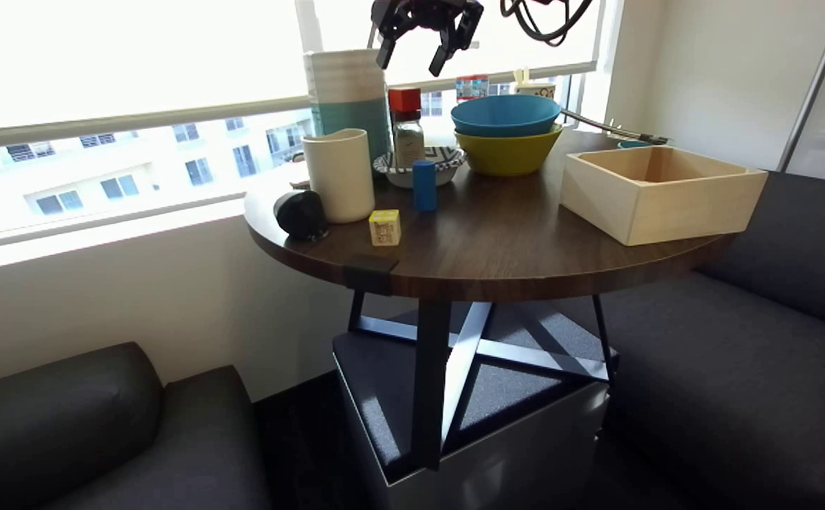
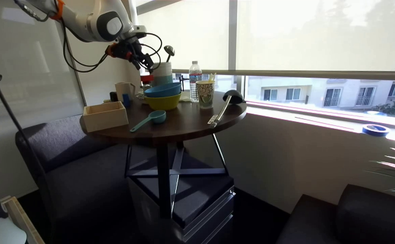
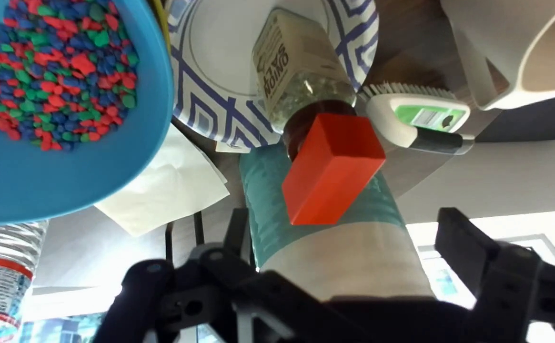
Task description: Put the orange block on top of the blue block
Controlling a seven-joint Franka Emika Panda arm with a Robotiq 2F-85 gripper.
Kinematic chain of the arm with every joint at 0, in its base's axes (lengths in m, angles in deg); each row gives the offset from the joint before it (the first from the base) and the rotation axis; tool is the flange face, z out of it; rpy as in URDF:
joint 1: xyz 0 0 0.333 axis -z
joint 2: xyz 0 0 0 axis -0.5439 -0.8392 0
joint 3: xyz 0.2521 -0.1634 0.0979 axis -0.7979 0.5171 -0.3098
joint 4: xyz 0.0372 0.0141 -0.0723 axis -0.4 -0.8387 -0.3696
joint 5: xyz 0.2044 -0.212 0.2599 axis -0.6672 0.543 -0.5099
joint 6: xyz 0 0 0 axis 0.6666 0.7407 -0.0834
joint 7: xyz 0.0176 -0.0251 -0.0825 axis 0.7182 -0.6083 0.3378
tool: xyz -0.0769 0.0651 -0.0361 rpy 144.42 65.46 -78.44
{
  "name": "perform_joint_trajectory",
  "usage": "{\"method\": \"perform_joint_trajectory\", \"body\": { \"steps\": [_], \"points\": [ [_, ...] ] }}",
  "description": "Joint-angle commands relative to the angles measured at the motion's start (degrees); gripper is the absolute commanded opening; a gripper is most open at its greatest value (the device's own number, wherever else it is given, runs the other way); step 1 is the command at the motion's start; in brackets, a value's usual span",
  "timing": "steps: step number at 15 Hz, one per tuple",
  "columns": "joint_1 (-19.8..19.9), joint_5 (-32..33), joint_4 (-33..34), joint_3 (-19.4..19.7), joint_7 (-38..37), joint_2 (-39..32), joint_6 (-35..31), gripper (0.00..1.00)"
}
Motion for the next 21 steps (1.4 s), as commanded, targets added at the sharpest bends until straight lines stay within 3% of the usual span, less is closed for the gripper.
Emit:
{"method": "perform_joint_trajectory", "body": {
  "steps": [1,7,9,13,16,19,20,21],
  "points": [
    [-0.4,1.8,4.4,0.5,-2.0,-4.0,-1.5,1.00],
    [-0.8,3.3,7.3,1.6,-3.3,-6.6,-0.6,1.00],
    [-0.8,3.7,7.7,1.8,-3.6,-6.9,-0.1,0.94],
    [-0.8,3.9,8.0,2.1,-3.7,-7.1,1.7,0.96],
    [-0.7,3.2,8.0,1.8,-3.0,-6.9,3.2,0.87],
    [0.0,-0.5,8.7,0.6,0.8,-6.6,5.4,0.96],
    [-0.3,1.7,6.9,1.5,-1.2,-6.2,3.3,0.89],
    [-0.3,1.3,7.1,1.4,-0.7,-6.2,3.8,0.94]
  ]
}}
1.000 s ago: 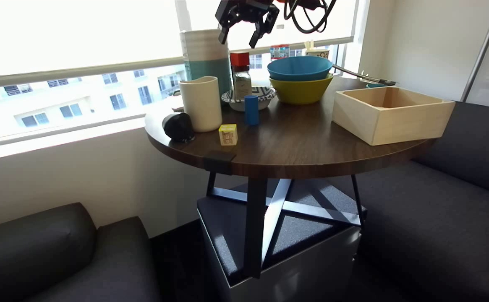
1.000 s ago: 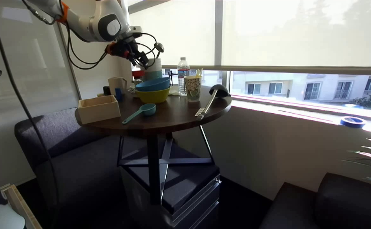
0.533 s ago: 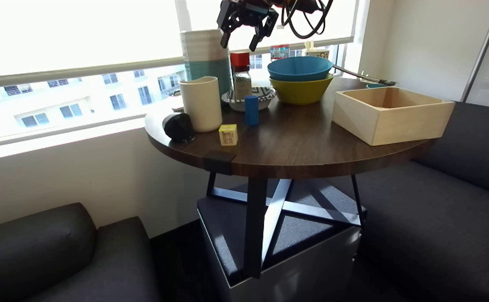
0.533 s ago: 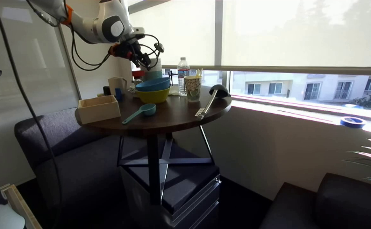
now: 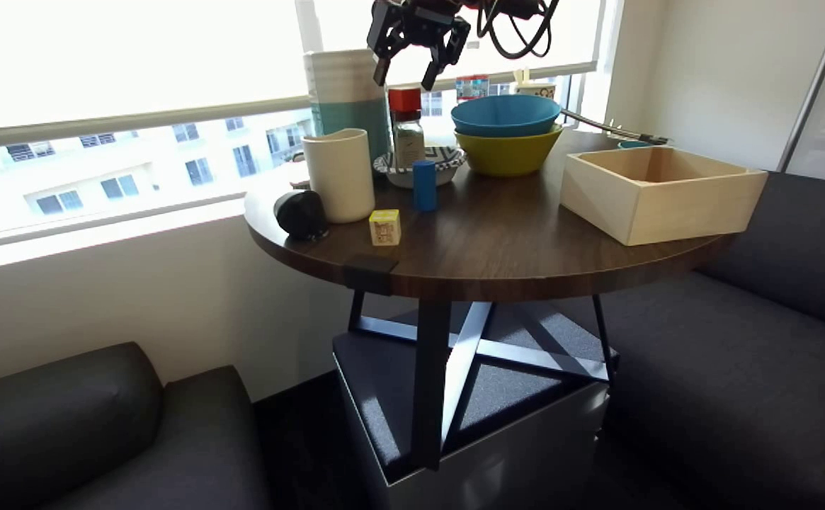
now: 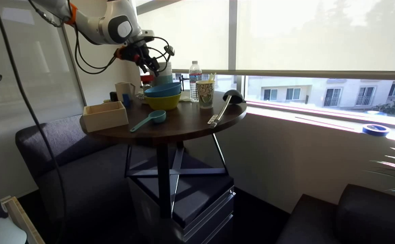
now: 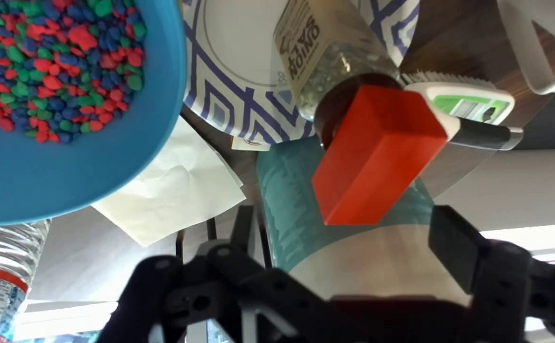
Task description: Put the orange block on top of the blue block
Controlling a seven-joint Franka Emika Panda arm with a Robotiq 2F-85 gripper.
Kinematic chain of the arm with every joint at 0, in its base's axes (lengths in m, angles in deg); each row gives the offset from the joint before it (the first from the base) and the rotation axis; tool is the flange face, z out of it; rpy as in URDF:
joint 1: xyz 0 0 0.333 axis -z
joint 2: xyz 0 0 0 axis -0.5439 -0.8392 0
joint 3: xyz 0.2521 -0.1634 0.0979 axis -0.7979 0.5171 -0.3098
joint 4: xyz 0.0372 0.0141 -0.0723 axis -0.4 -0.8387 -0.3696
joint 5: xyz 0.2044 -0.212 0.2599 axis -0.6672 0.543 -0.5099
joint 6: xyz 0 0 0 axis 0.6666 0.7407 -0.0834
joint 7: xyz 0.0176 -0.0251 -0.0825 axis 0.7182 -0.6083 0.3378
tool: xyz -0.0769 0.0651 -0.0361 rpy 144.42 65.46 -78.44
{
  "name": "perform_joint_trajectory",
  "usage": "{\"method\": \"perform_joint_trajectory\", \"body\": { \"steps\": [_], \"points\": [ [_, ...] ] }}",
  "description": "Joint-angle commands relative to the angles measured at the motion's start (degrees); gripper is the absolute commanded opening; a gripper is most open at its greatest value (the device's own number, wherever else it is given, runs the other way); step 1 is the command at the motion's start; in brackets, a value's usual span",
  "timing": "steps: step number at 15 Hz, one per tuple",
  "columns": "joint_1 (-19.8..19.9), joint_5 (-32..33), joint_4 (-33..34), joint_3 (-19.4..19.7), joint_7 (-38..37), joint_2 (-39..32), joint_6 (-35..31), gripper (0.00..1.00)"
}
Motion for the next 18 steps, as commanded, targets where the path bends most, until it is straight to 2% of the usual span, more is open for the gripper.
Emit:
{"method": "perform_joint_trajectory", "body": {
  "steps": [1,15,16,17,18],
  "points": [
    [-0.2,-0.2,0.3,0.0,0.2,0.0,0.4,0.96],
    [-0.4,0.9,0.5,0.3,-0.4,0.0,2.8,1.00],
    [-0.3,0.6,0.5,0.3,-0.3,0.0,3.0,0.75],
    [-0.4,0.5,0.5,0.2,-0.4,-0.1,3.0,0.73],
    [-0.4,0.4,0.5,0.2,-0.4,-0.1,2.9,0.66]
  ]
}}
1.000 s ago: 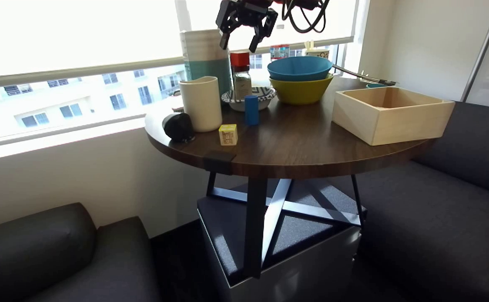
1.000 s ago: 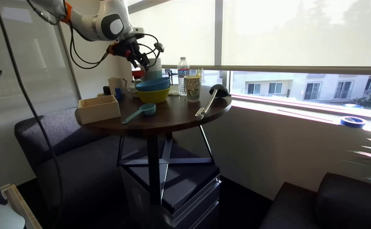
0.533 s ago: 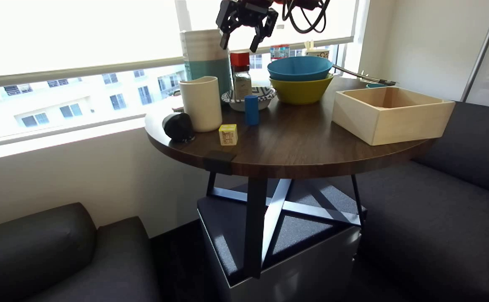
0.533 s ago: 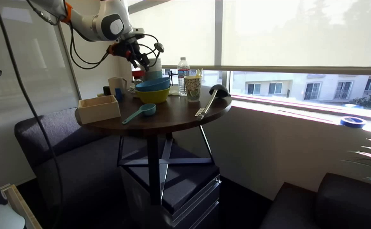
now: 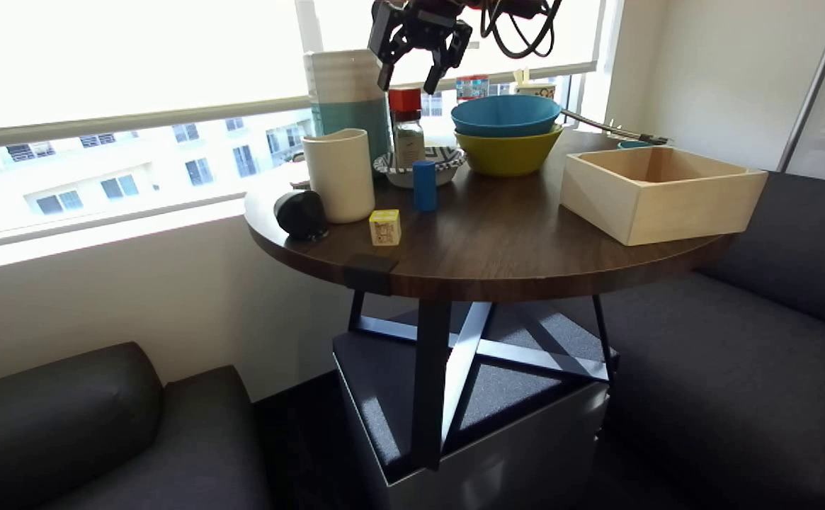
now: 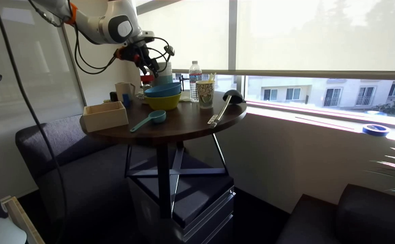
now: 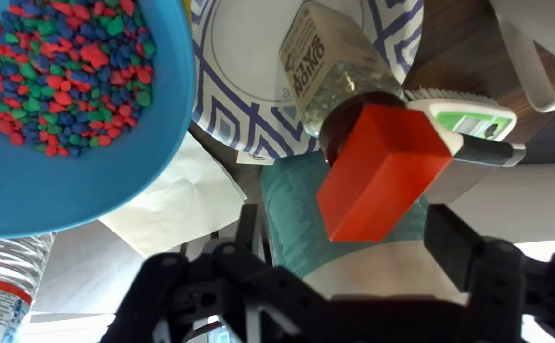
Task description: Put the orange block on top of the blue block
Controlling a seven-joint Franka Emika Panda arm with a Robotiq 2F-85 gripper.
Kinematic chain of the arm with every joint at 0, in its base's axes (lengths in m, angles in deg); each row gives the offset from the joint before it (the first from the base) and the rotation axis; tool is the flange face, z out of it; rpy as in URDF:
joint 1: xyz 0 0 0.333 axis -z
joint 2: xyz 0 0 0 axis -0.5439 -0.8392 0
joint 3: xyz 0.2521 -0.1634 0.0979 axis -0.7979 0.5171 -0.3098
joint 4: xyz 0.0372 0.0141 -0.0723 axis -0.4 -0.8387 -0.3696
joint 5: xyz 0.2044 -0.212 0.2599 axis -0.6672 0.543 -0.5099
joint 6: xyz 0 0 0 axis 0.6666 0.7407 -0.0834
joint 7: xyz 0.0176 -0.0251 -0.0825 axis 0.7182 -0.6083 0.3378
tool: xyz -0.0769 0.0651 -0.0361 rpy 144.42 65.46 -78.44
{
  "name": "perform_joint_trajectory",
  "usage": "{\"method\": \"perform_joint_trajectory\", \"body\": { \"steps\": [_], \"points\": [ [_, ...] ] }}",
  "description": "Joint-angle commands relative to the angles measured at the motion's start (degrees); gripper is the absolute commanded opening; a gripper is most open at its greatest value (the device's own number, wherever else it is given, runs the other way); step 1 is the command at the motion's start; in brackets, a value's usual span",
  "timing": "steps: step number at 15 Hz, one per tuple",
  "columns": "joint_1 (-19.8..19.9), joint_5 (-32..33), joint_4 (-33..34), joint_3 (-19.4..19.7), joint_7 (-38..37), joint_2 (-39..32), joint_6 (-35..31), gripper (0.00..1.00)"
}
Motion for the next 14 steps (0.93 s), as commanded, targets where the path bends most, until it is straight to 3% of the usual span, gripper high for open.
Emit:
{"method": "perform_joint_trajectory", "body": {
  "steps": [1,8,14],
  "points": [
    [-0.4,0.1,0.3,0.1,-0.5,-0.1,0.7,0.59],
    [-0.1,-1.0,0.2,-0.4,0.6,-0.1,0.4,0.09],
    [-0.2,-0.8,-1.1,-0.3,-0.2,2.0,0.2,0.08]
  ]
}}
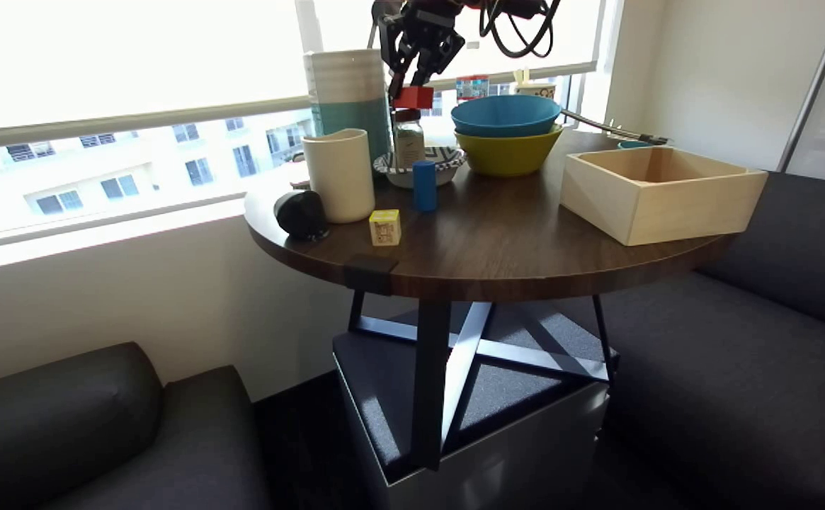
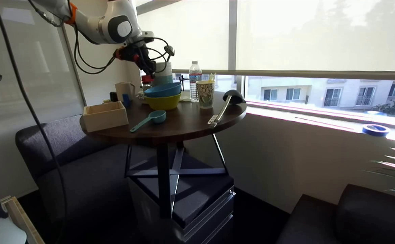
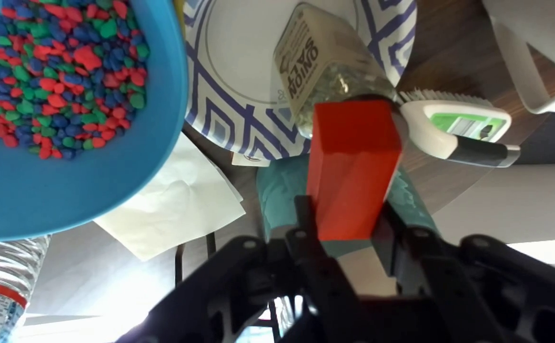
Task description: Put the orange block on top of the blue block
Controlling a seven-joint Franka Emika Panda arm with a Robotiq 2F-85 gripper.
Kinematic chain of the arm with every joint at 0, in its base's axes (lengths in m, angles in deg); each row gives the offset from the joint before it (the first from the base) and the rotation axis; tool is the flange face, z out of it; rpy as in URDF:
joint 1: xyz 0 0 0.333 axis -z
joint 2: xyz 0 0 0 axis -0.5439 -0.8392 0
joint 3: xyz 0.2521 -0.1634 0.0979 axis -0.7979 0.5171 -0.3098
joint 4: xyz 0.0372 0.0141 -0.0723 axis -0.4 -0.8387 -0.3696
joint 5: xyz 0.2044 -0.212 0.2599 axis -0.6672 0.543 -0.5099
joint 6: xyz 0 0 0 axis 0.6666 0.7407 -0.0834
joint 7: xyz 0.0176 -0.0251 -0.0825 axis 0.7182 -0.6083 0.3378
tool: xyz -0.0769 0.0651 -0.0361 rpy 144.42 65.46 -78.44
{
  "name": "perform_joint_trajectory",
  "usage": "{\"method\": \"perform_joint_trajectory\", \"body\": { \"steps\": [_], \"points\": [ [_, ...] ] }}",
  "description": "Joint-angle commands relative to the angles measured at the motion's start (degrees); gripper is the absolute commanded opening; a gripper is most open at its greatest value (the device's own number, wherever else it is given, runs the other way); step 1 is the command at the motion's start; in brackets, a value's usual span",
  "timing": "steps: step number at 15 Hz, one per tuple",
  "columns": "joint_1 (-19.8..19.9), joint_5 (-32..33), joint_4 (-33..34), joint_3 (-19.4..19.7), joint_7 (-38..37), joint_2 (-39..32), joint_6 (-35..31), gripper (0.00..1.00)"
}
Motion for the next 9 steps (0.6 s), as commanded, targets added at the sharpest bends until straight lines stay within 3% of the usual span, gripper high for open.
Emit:
{"method": "perform_joint_trajectory", "body": {
  "steps": [1,9],
  "points": [
    [-0.1,-1.0,-2.1,-0.2,0.4,3.1,0.0,0.08],
    [-0.5,-3.4,-13.0,-1.3,4.1,14.1,-1.1,0.08]
  ]
}}
